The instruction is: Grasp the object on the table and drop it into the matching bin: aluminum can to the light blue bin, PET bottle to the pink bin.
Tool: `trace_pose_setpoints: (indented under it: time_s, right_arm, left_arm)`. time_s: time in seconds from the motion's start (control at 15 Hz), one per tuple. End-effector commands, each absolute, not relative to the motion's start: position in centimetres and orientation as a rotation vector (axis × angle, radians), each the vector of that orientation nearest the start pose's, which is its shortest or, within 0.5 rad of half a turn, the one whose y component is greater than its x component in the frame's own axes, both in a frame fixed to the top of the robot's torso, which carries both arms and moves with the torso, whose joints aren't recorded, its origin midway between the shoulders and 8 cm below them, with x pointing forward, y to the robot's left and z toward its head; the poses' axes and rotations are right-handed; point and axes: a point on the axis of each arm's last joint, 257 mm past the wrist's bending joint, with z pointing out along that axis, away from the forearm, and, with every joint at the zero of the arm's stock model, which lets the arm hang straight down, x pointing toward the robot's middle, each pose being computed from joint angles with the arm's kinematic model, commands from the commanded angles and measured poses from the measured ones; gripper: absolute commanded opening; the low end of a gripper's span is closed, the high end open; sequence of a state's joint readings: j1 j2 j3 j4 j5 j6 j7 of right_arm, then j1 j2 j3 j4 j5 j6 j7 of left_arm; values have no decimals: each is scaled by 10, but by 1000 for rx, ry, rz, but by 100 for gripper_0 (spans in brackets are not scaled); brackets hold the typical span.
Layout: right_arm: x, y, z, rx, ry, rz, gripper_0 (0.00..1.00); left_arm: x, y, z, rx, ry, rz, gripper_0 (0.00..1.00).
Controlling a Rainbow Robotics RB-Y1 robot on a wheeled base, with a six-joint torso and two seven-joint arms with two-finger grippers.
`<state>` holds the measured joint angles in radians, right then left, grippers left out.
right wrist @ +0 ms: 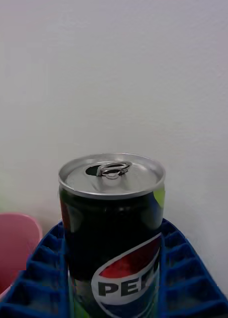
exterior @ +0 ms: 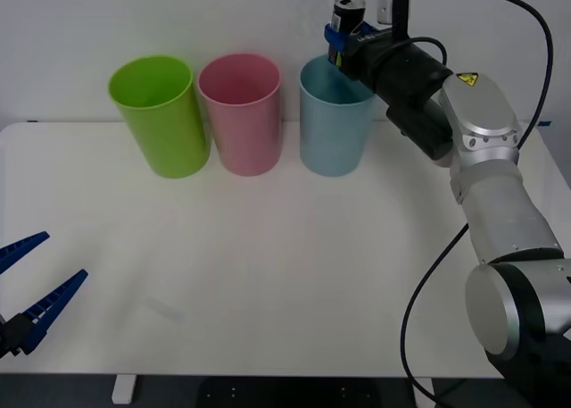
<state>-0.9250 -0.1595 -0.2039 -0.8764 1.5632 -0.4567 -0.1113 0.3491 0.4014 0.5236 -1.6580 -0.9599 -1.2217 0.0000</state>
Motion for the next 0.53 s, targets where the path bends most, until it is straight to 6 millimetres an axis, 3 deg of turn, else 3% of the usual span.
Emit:
trace_pose_setpoints:
  time_s: [0.07, 0.53]
  right_arm:
    - [715, -95, -6, -389, 1374, 374, 100]
    - [711, -102, -8, -404, 1367, 395, 100]
  left_arm:
    - [342, 330, -169, 465, 1441, -567, 100]
    - [342, 330, -169, 465, 1441, -567, 100]
